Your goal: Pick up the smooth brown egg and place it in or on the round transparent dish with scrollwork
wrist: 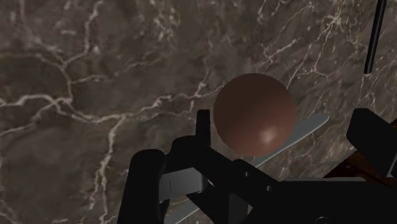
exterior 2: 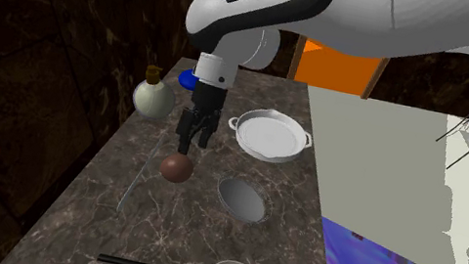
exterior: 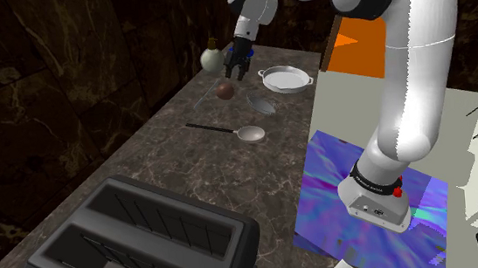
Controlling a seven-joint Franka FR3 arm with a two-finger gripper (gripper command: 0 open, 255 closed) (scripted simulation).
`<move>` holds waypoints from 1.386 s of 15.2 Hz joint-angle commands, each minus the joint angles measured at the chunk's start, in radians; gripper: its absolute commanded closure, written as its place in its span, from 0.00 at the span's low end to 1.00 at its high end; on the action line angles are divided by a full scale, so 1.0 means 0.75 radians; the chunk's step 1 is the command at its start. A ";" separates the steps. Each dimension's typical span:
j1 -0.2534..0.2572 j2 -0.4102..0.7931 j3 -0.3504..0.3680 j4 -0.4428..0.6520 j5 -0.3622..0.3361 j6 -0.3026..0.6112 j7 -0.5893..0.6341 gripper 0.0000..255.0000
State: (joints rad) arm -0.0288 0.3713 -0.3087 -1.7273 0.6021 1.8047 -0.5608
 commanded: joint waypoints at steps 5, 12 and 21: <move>-0.004 0.081 0.024 0.021 0.057 0.040 -0.025 0.00; 0.011 0.093 0.035 -0.017 0.074 0.092 -0.036 0.00; 0.011 0.093 0.035 -0.017 0.073 0.092 -0.036 1.00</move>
State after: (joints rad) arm -0.0206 0.4408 -0.2829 -1.7392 0.6574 1.8738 -0.5876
